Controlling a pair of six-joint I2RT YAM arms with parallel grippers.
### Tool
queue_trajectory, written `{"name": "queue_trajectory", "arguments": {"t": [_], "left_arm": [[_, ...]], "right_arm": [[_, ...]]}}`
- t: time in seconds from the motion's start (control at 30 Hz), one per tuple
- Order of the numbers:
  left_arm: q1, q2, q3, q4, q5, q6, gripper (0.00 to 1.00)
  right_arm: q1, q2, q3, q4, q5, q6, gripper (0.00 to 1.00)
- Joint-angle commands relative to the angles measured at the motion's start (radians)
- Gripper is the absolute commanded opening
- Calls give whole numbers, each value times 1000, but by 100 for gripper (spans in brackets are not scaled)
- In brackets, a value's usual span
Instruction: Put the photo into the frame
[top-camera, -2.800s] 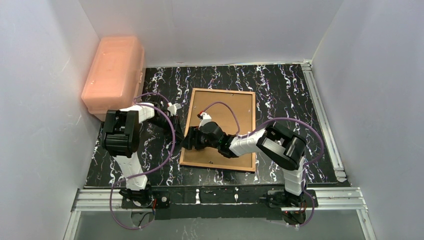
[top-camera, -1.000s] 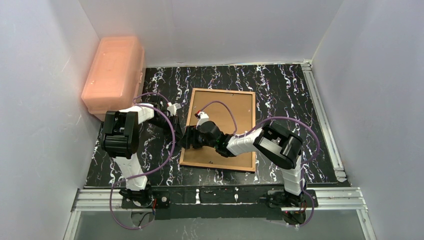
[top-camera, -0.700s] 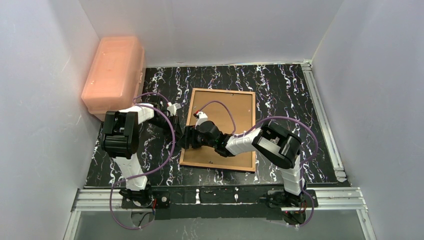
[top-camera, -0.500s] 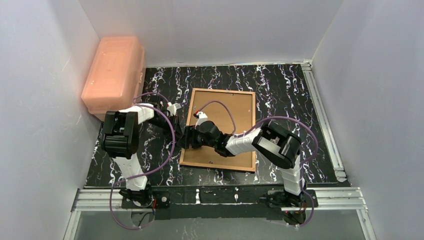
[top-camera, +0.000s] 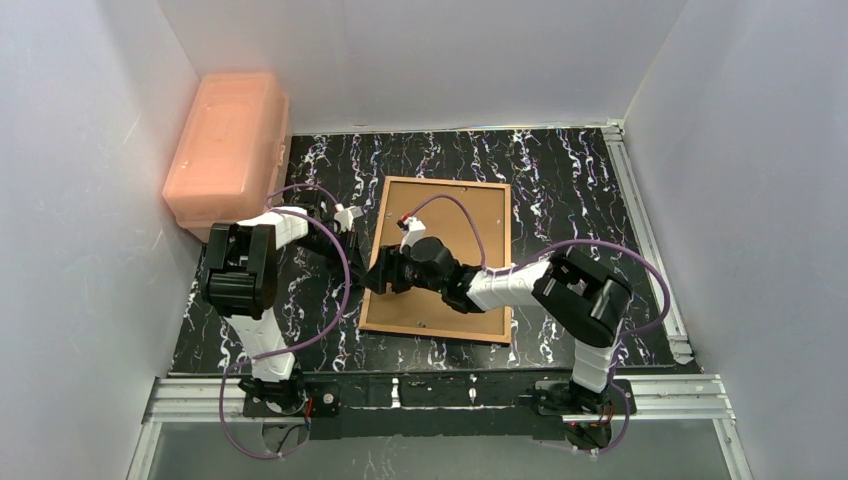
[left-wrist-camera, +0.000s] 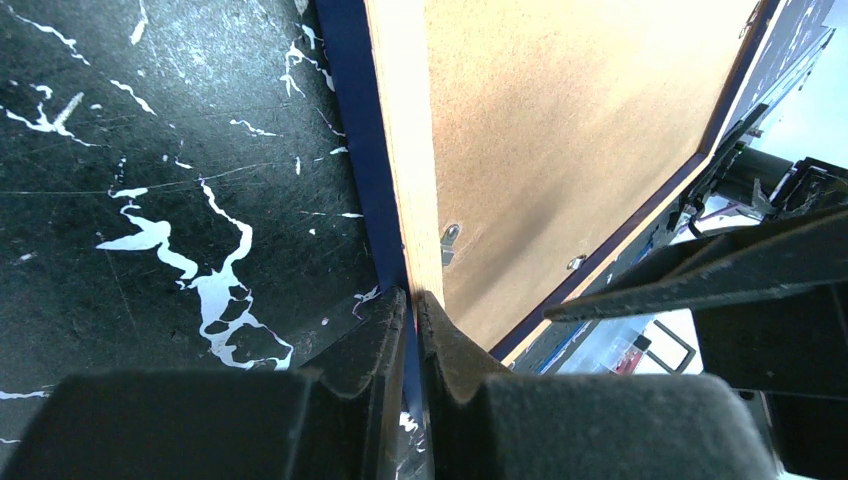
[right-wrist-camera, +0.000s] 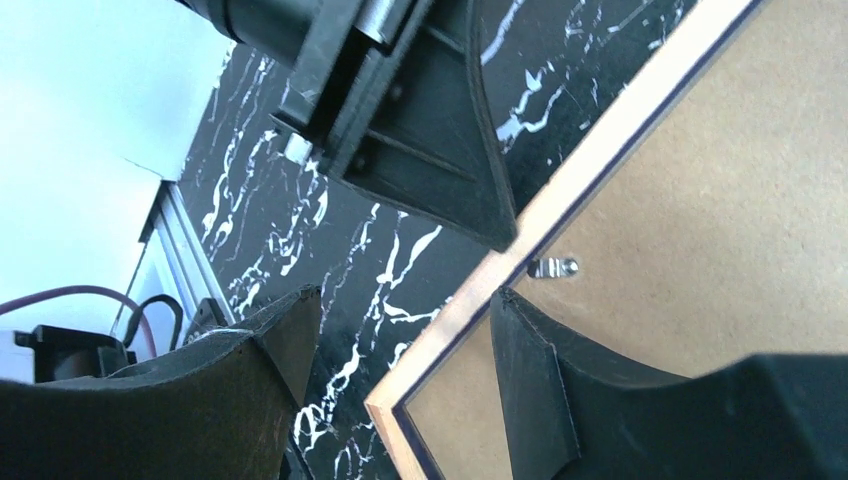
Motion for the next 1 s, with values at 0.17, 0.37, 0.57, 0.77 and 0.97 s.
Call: {"name": "queue_trajectory", "arguments": {"t": [0.17,0.37,0.57,0.77,0.97], "left_arm": [[-5,-30,5,-20,-27,15,7],[-6,-25,11,-21,-24,13,7],[-5,-25,10,-17,-21,11,7],[-5,-25,6,-12,-16,8,7],[-5,-28,2,-12,-13,12,6]], "right_arm": [[1,53,-2,15,-2,10,71],[6,93,15,17,-5,16,71],[14,119,29,5,38,20,70],[19,143,42,9,58,22,70],[19,160,56,6,72,18,70]]}}
